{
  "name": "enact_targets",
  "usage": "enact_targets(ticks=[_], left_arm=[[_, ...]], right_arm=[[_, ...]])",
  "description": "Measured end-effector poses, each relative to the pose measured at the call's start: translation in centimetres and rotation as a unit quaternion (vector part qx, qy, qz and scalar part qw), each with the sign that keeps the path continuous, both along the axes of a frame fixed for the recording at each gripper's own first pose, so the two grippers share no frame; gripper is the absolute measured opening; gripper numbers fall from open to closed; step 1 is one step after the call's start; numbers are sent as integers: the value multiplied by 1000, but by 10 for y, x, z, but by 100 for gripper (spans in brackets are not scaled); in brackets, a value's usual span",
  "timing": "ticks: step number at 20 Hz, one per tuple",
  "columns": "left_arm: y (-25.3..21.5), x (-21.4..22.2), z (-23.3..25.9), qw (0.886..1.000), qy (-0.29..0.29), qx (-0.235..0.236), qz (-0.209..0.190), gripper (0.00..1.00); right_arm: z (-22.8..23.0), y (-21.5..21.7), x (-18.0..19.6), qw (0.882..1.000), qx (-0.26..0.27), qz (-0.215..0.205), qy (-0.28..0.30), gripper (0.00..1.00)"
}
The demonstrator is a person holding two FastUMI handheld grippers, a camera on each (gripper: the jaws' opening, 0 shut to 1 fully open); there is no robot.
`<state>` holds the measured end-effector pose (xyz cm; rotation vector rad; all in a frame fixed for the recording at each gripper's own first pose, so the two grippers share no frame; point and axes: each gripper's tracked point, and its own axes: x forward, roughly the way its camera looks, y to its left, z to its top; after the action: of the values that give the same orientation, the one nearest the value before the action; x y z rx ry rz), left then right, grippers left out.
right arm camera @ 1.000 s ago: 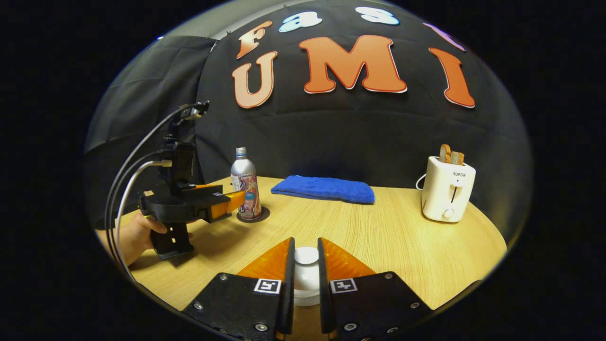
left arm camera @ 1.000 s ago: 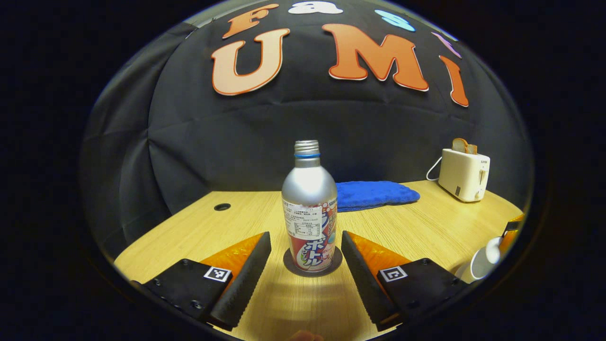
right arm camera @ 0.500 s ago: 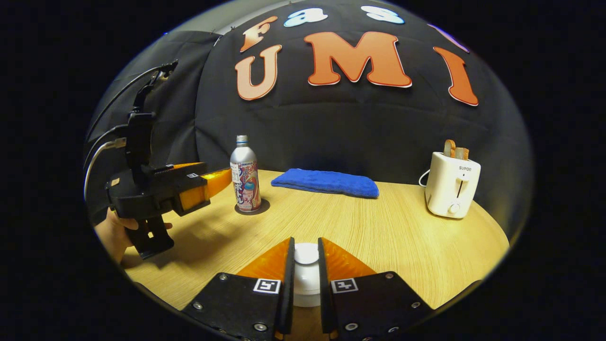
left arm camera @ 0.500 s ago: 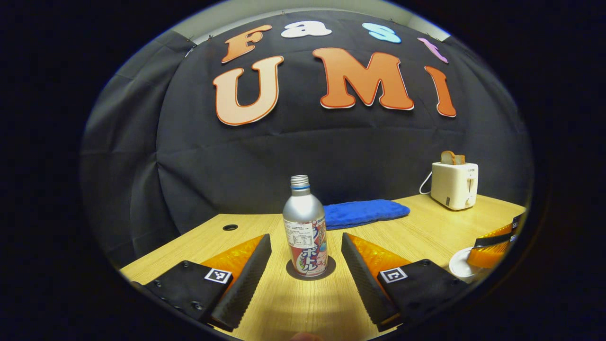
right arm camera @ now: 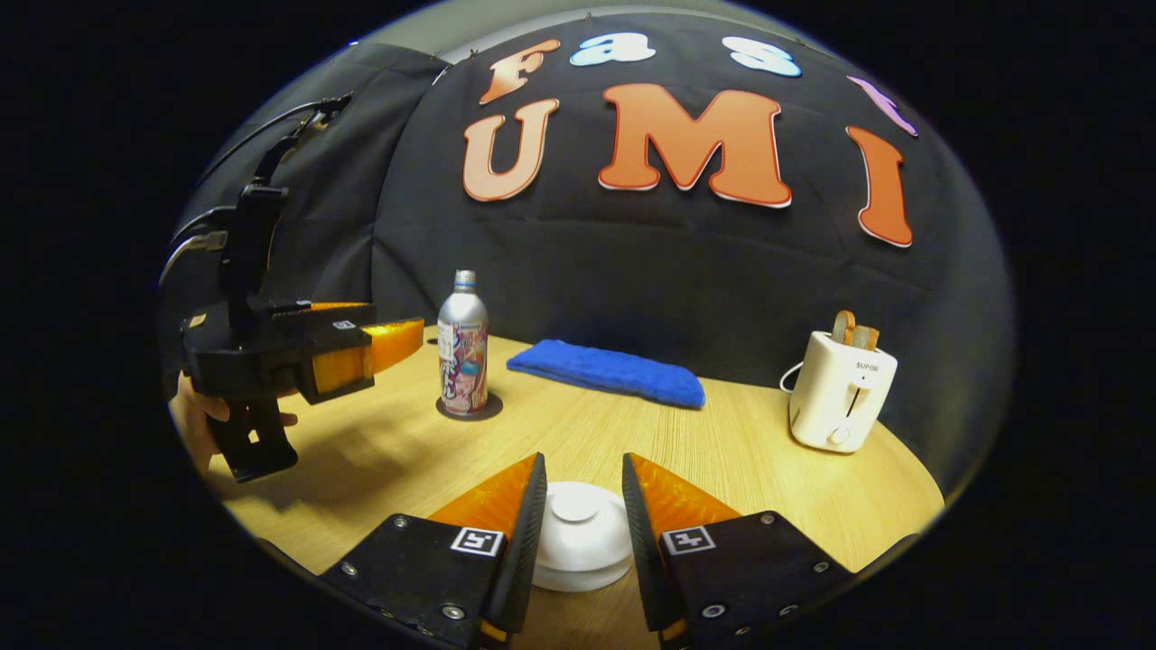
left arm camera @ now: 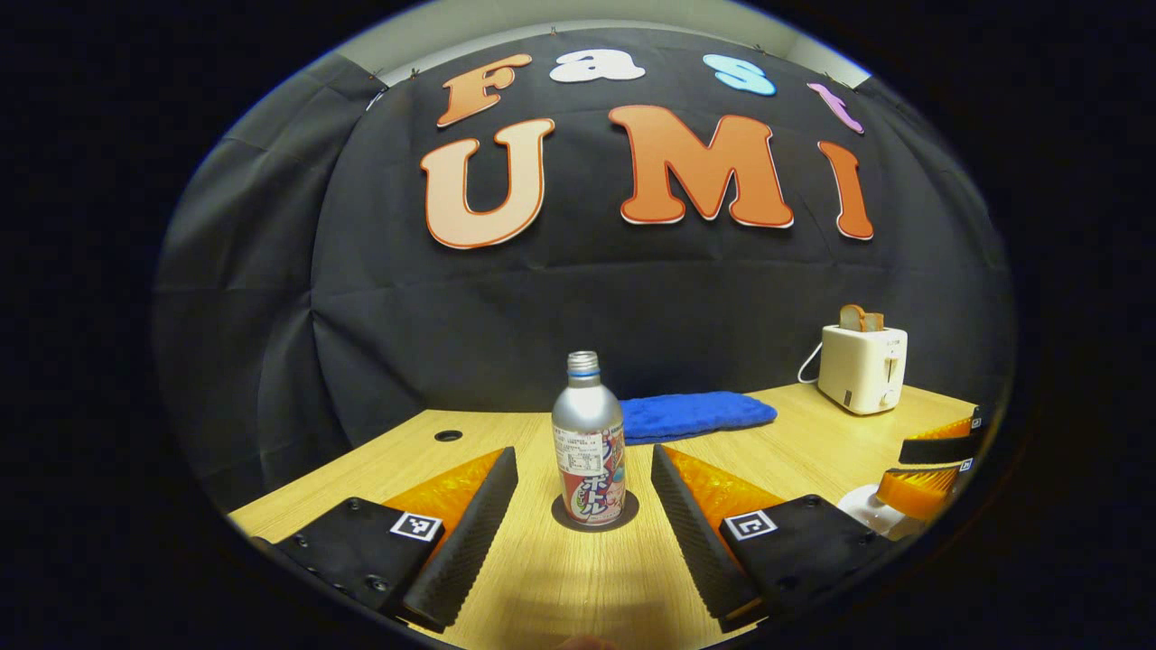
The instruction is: Open the teacup lid with one hand, grasp the water bottle and pour water into the teacup with the other hand; after pouring, place the water bottle on the coaster and then close the teacup lid.
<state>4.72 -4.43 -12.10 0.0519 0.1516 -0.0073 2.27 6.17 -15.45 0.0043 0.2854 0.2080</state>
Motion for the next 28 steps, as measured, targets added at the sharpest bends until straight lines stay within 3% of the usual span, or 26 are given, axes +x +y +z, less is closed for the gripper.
enact_targets(ticks=[7,8,13,14,15,16,23,28], left_arm=[[7,-18,29,1000,-16,-19,11,100],[12,-21,33,999,-16,-27,20,94],[15,-35,52,999,-24,-39,14,100],[13,-37,56,999,-27,-40,9,94],[14,-40,60,999,-30,-40,8,94],[13,-41,64,999,-34,-38,5,100],[18,-48,78,998,-58,-27,5,100],[15,-48,82,997,-70,-28,3,100]], right_arm=[[78,-33,12,995,-17,-44,-89,66],[87,-37,13,994,-17,-52,-97,68],[129,-46,11,987,-3,-77,-140,85],[135,-48,12,986,0,-81,-148,87],[140,-50,11,984,2,-86,-155,88],[144,-51,10,983,3,-88,-162,89],[151,-66,9,980,-3,-107,-165,94],[149,-70,6,981,-8,-105,-164,91]])
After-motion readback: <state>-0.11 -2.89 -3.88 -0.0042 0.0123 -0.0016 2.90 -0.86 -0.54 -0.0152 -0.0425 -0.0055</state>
